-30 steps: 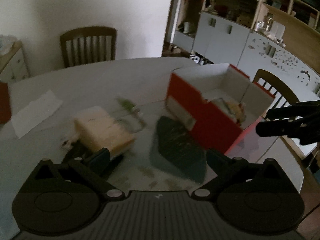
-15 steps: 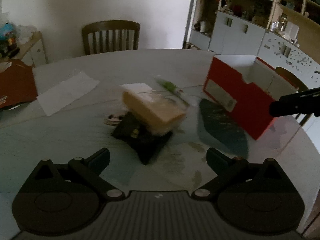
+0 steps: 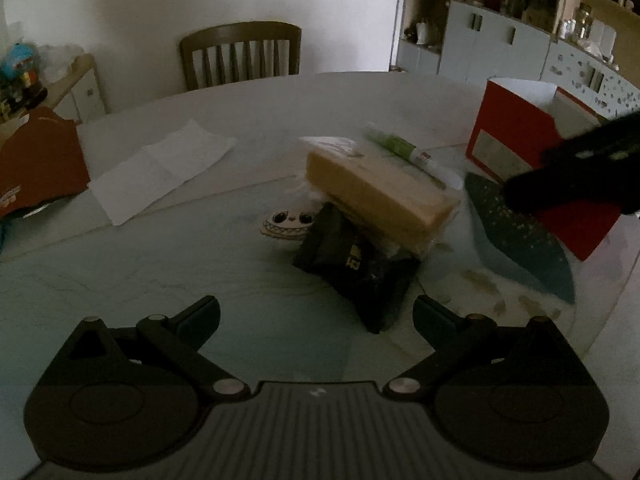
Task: Organize objects
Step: 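Grasp the bagged bread loaf with right tool while left tool grasps the black snack bag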
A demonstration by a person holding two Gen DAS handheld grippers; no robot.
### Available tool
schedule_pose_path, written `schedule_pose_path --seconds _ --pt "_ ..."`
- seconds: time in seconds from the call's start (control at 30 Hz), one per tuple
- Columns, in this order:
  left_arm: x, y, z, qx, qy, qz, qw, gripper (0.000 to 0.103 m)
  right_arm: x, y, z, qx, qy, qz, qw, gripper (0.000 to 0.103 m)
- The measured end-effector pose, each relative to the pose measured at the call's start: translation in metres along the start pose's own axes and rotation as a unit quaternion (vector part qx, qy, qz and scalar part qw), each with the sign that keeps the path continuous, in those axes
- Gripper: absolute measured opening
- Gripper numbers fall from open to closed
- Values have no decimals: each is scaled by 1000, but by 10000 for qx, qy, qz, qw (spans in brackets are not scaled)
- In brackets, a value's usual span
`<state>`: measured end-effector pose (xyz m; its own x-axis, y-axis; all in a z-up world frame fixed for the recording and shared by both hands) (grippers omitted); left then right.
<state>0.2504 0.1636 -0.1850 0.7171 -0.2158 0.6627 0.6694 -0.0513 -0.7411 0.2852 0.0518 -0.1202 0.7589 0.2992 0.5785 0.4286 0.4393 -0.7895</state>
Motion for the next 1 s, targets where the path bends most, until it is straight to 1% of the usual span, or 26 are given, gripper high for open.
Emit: schedule_pose_path --seconds 0.07,0.17,0.23,0.3,0.47,0.6,0.73,0.87,0.93,1.0 --pt "0 3 0 27 68 11 10000 103 5 10 5 28 -79 51 10000 84" --pt "2 7 -1 -34 58 -12 10000 103 12 26 11 78 -145 146 9998 84" --pt "3 10 -1 -77 14 -24 10000 103 14 34 12 106 -117 218 9996 84" --pt "4 13 0 -43 -23 -5 10000 103 17 42 11 140 -85 285 9995 84" --pt "5 20 2 -60 -150 15 9999 103 21 59 8 321 36 470 9984 84" --pt "5 25 1 -196 -237 26 9995 103 20 69 5 470 184 635 9967 84" --pt "6 29 0 -266 -274 12 9993 102 19 78 3 534 205 743 9956 84" --pt "7 33 -2 -247 -240 5 9994 102 17 81 2 620 253 791 9946 85" --pt "6 36 -4 -230 -181 64 9996 94 17 81 3 636 263 786 9945 85" --pt "5 39 -6 -276 -170 117 9994 80 17 81 3 653 281 781 9944 85"
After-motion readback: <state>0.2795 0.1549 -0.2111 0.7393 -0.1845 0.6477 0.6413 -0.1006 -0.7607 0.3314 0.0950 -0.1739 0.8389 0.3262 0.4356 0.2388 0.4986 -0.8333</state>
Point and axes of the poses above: each gripper's, at about its wrist camera, not at the fingertips, and y roughly the way its jaws point, z to its left, x to its top, the point moved 8 cm from there along y, roughly the way its jaws point, and after that the axes turned 11 degrees about y, right-handed, at the moved point
